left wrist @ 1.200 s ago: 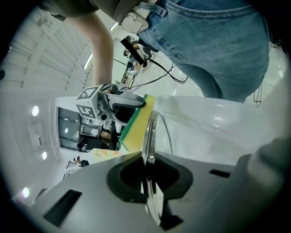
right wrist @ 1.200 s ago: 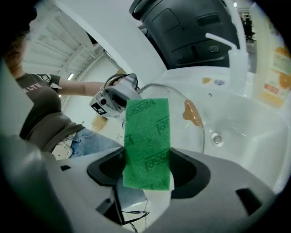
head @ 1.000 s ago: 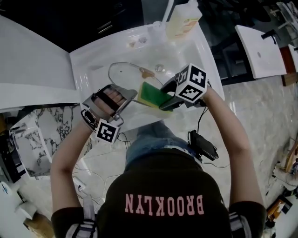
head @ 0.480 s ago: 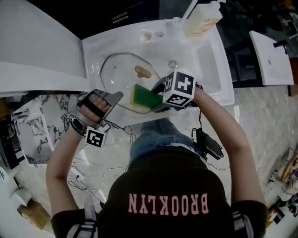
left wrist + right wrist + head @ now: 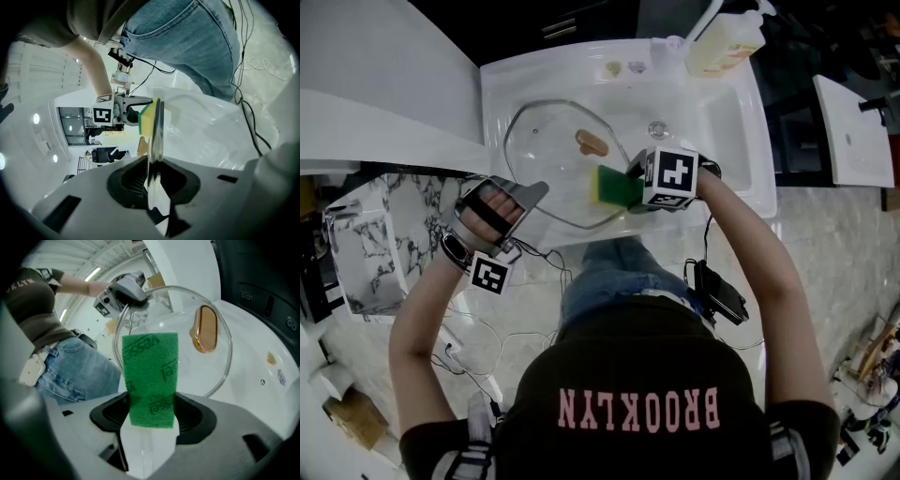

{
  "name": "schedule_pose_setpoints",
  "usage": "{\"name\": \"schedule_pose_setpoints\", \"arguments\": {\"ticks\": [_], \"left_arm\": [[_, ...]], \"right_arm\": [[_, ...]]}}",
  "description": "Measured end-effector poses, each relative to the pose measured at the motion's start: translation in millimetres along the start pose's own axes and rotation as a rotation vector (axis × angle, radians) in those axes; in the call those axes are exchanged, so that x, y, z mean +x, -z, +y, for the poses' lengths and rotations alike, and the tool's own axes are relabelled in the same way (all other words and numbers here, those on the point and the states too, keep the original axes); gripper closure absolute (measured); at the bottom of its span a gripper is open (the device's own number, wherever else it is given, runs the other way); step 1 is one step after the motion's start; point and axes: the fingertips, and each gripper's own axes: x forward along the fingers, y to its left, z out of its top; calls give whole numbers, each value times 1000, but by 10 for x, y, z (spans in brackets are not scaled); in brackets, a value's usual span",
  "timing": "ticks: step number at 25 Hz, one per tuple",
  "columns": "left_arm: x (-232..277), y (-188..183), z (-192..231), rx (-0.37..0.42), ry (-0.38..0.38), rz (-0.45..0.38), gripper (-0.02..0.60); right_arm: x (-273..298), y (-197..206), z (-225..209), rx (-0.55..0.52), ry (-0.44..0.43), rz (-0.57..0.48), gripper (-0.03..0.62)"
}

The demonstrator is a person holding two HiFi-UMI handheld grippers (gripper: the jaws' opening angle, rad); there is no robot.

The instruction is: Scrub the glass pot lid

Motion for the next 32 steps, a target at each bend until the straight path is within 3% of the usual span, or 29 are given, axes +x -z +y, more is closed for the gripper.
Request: {"name": "schedule_pose_setpoints", "arguments": {"ticks": [9,13,18,21,24,28,32], "left_arm": [[-88,-13,-45,3,15,24,534],[-85,-53,-21,-1,8,30,532],[-72,-71,9,17,5,44,532],[-62,-66,24,25,8,55,533],[-60,-71,40,36,8,58,534],[-64,-62,53,49,6,60,534],[-69,-67,39,46,8,63,532]], "right_arm": [[23,128,-261,94,-20,-23,312],[-168,90,-76,105,-29,-66,312],[-577,-427,199,153,-46,-280,312],[-706,-872,249,114,-57,-332,312],[-705,-1284,226,28,-21,-305,312],[-566,-1578,98,-59,30,-191,312],[-479,-1539,95,-94,-64,-141,312]]}}
